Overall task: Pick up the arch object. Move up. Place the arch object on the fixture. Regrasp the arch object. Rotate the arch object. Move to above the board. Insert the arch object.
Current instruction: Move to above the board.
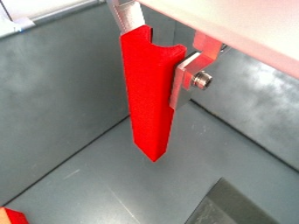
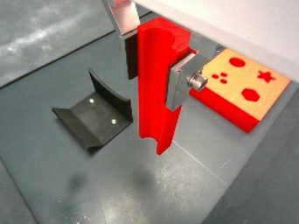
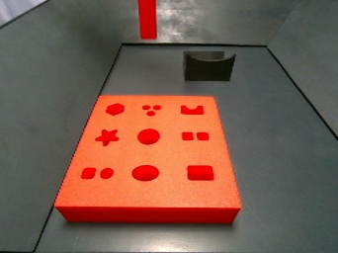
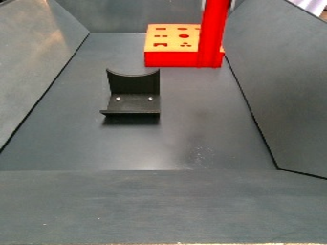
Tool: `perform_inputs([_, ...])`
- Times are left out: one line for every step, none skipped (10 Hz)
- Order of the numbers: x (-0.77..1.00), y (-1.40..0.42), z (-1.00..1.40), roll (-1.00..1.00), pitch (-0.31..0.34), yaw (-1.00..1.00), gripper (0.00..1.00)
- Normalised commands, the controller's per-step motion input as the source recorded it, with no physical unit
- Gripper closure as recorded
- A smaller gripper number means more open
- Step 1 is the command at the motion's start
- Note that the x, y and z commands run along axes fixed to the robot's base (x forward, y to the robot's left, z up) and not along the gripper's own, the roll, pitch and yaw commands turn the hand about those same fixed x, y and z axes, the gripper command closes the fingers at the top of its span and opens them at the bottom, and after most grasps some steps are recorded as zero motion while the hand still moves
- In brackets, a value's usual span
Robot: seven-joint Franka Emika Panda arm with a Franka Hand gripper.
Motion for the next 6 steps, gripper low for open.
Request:
perform_inputs([0.01,0.04,0.55,0.00,0.082,-0.03,1.00])
perform_inputs([0.01,0.04,0.38,-0.01,0.078,-0.03,1.00])
perform_inputs([0.15,-1.00,0.31,-0.04,0.244,-0.19,1.00])
perform_inputs([0.15,-1.00,0.28,-0.04,0.229,-0.18,1.00])
perform_inputs([0.15,-1.00,0.29,0.00,0.207,-0.08,1.00])
perform_inputs([0.16,-1.00,0.29,-0.04,0.144,-0.03,1.00])
